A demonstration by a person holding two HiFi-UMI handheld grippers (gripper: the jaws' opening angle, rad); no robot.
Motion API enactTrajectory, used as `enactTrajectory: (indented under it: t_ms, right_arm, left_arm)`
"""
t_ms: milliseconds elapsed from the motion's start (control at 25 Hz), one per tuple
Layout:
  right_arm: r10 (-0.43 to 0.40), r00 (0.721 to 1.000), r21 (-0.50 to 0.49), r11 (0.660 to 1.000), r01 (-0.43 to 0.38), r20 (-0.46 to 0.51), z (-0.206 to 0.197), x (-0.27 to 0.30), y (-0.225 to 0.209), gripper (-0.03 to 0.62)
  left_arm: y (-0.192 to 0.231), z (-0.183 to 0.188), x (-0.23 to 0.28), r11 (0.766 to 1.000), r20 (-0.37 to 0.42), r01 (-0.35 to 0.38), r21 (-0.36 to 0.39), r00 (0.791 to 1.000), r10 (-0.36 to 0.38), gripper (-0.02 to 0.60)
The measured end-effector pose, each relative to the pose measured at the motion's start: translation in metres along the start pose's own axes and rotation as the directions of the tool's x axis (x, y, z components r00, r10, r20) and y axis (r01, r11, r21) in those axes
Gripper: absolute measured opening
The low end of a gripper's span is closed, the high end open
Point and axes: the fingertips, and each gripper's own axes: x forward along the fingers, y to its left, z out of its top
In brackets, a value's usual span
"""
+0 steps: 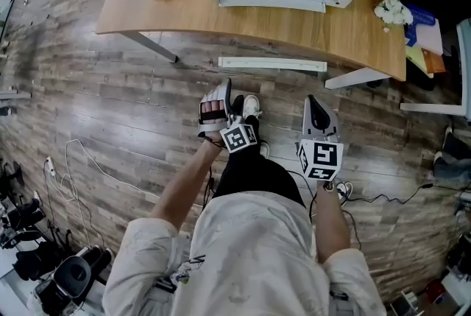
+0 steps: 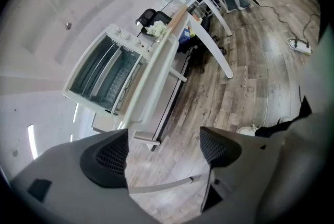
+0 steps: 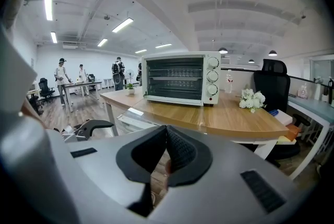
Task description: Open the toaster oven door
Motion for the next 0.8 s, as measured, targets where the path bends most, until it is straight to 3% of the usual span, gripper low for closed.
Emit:
enactTrajectory:
  t_ms: [240,400,640,800]
  right_arm:
    - [-0.013,1.0,-0.019,1.0,0.013,0.001,0.004,-0.009,-0.011,0.022]
    - [-0.013,1.0,-0.04,0.999,0.013,-0.002,0.006,-0.01,-0.015,0.021]
    - [-0.014,1.0,-0.043,0.999,0.014,0.021,0.017,-0.011,-0.015,0.022]
    - [-0.022,0.998,-0.024,0.999,0.023,0.056,0.031,-0.016,-0.018,0.023]
  left_arm:
    - [0.02,-0.004,-0.028,0.993,-0.036,0.001,-0.121,0.999,-0.005,0.442]
    - [0.031,-0.004,-0.043,0.973,-0.027,0.023,-0.231,0.999,-0.031,0.442]
    - [0.054,0.001,-0.058,0.878,-0.008,0.068,-0.473,0.997,-0.081,0.442]
    - [0.077,0.012,-0.067,0.785,0.042,0.087,-0.614,0.996,-0.078,0.44]
